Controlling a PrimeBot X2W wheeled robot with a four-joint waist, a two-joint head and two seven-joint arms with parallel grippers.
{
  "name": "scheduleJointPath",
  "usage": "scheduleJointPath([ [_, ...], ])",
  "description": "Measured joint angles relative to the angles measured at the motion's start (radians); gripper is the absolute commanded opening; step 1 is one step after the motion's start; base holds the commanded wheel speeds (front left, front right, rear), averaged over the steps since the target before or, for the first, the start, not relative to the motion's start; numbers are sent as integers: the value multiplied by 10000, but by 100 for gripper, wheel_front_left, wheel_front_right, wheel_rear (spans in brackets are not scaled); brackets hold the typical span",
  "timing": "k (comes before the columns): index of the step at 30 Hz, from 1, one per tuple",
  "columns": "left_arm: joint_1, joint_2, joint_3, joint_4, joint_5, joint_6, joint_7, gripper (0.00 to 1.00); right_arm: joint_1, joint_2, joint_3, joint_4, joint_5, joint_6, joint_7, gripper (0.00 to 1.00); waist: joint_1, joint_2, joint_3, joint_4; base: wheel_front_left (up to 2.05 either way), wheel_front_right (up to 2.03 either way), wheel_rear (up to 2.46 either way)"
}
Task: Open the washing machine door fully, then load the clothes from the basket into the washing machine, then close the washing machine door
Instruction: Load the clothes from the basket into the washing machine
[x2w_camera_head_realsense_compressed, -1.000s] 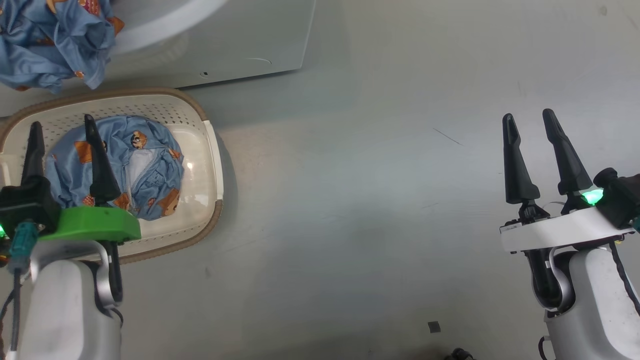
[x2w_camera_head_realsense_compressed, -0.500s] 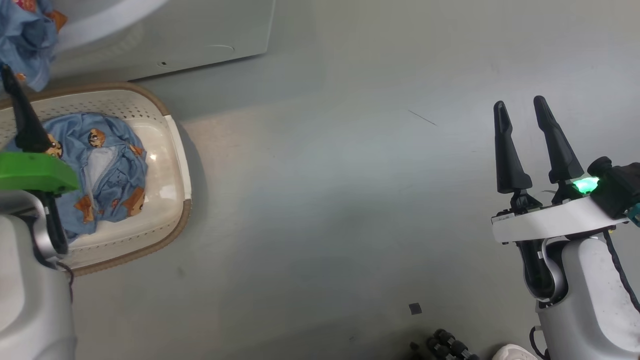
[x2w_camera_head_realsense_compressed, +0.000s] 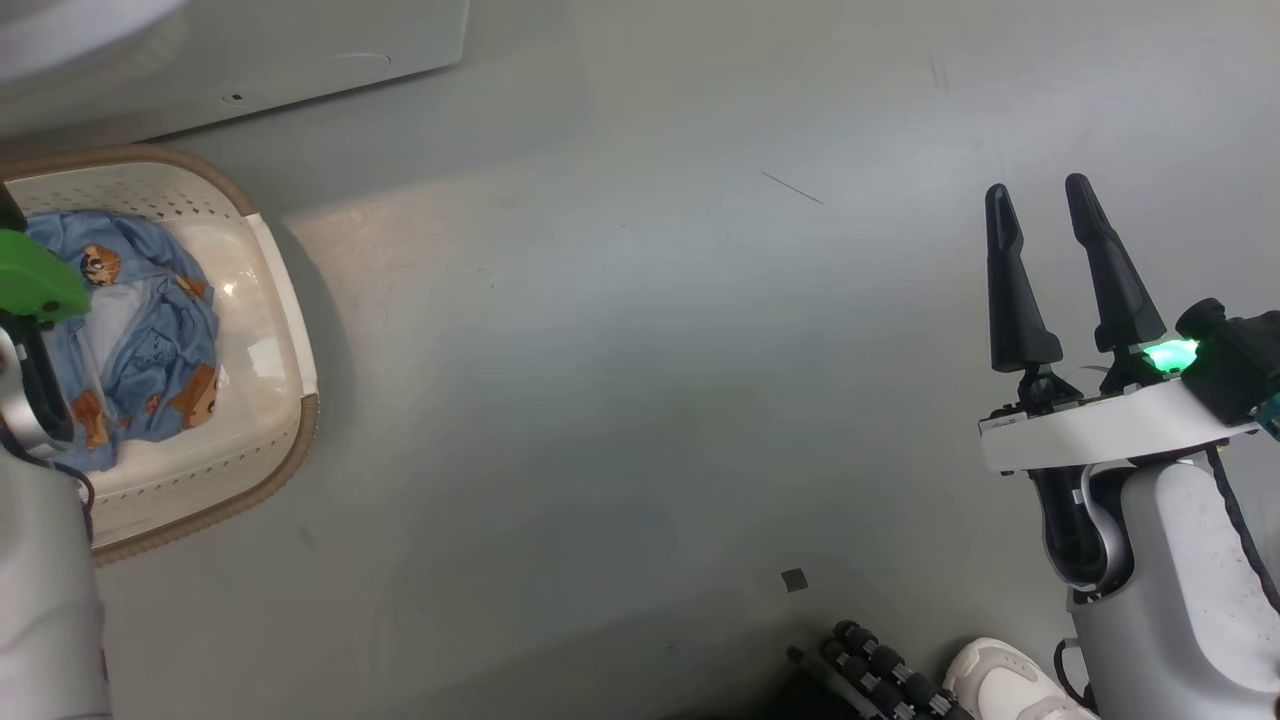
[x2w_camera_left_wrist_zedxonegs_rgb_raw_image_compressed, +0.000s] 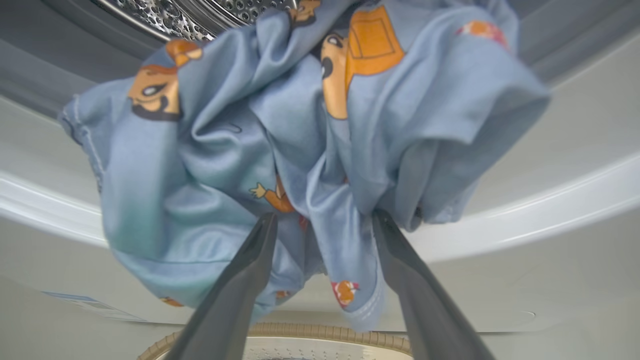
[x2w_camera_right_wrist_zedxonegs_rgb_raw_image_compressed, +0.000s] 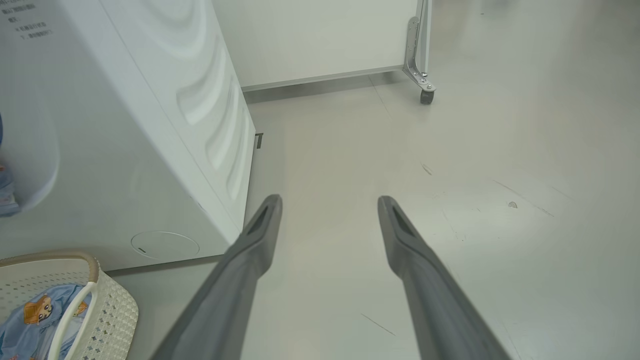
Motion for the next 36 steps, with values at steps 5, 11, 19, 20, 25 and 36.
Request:
scheduleJointPath([
  [5,-508,178,265,466,6,0,-77,100,-23,0,52,10,0,0,0,100,0,0,215,-78,0,0,0],
  [11,-996,230,566,934,180,0,-326,100,-132,0,125,31,0,0,0,100,1,0,278,-106,0,0,0],
  [19,-1473,226,1080,1745,343,0,-508,100,-176,-13,207,35,0,0,0,100,0,0,315,-118,0,0,0],
  [20,-1526,228,1127,1829,357,0,-570,100,-176,-25,211,35,0,0,0,100,0,0,321,-123,0,0,0],
  [25,-1655,178,1133,2073,506,0,-788,50,-176,-58,205,40,0,0,0,100,0,0,340,-140,0,0,0],
  [36,-1945,-134,1394,2568,667,0,-1223,0,-176,-73,119,63,0,0,0,100,0,0,344,-28,0,0,0],
])
